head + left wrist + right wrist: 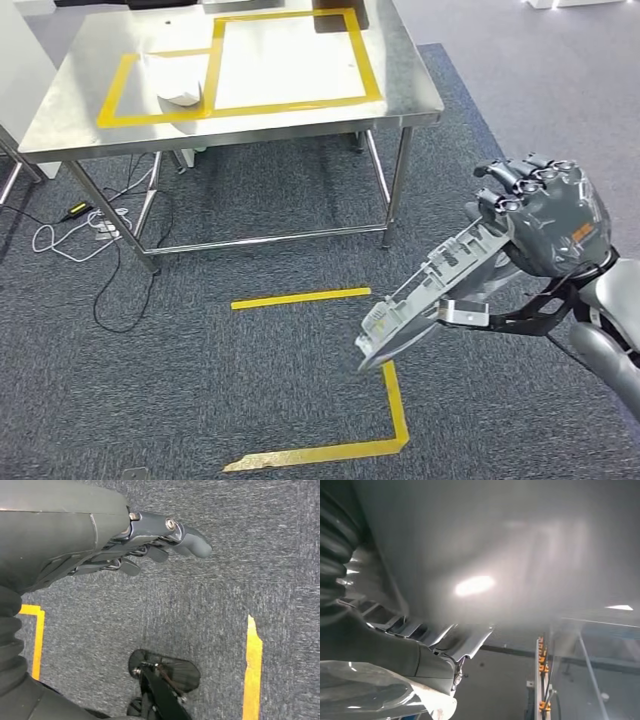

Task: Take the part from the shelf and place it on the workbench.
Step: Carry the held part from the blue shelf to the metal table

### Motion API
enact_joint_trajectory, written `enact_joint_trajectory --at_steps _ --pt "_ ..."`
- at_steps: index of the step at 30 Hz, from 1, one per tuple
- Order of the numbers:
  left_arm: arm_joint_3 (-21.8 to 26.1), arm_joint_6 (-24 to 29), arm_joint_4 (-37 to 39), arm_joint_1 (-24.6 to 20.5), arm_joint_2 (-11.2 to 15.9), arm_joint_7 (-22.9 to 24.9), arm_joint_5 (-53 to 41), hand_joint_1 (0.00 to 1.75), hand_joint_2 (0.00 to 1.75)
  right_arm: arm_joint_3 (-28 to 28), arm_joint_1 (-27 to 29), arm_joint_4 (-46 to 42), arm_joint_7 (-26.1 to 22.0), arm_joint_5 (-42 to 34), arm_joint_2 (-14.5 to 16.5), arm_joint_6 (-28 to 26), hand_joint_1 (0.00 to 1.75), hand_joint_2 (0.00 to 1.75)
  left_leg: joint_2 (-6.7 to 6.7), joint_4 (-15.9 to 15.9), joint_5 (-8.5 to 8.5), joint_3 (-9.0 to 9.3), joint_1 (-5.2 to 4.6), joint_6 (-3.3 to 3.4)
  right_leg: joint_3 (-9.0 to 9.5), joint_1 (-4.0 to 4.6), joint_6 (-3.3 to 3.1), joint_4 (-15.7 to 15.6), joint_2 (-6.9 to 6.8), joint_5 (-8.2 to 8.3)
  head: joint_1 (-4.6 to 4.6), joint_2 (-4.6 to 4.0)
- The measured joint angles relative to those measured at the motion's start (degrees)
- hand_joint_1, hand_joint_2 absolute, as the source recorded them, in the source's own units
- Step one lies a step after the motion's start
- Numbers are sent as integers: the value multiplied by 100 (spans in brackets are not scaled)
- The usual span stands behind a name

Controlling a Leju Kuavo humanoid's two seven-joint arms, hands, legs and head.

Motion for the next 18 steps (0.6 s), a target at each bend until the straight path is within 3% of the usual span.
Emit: enact_joint_trajectory --at_steps 1,2,3,5,6,7,11,13,16,17,18 --pt "1 0 0 7 0 -1 2 0 175 0 22 0 0 0 -1 0 175 175 1 245 -19 -161 8 -6 44 2 0 0 2 -36 0 0" --pt "2 0 0 13 1 -1 5 0 175 -2 39 0 0 0 -1 1 175 175 1 293 70 -235 11 0 93 4 4 0 6 -73 0 0" --pt "3 0 0 17 2 -1 10 0 175 -6 48 0 1 0 -1 2 175 175 1 122 273 -209 10 19 154 4 10 0 10 -116 0 0" --pt "4 -1 0 19 10 -1 18 0 175 -19 41 0 1 -1 -3 7 175 175 4 -551 745 18 -13 90 269 8 43 -7 14 -210 2 0" --pt "4 -1 0 18 13 -2 20 0 175 -25 36 0 2 -2 -5 10 175 175 8 -866 872 145 -33 131 313 14 75 -15 18 -253 2 -1" --pt "4 -2 0 15 15 -2 20 0 175 -33 34 -1 1 -3 -10 12 175 175 13 -1069 888 234 -53 167 333 17 111 -29 20 -280 4 -1" --pt "5 -9 0 24 14 -7 26 0 175 -54 35 -9 1 -9 -49 19 175 175 7 -1383 742 470 -55 280 350 2 255 48 7 -246 15 0" --pt "6 -15 0 21 11 -14 34 0 175 -61 3 -13 0 -13 -54 20 175 175 -5 -1468 712 626 -41 327 103 -1 267 481 9 -341 35 0" --pt "6 -25 0 15 7 -19 42 0 175 -64 30 -13 -1 -15 -64 20 175 175 -12 -1485 593 753 -53 369 -611 10 291 1410 19 -656 46 -1" --pt "6 -28 0 23 4 -19 42 0 175 -64 54 -13 -2 -15 -70 20 175 175 -14 -1485 537 815 -55 367 -768 9 307 1484 19 -665 47 -1" --pt "7 -30 0 30 3 -19 42 0 175 -64 67 -13 -3 -15 -74 21 175 175 -17 -1484 475 893 -53 358 -834 6 324 1376 17 -557 47 -1"
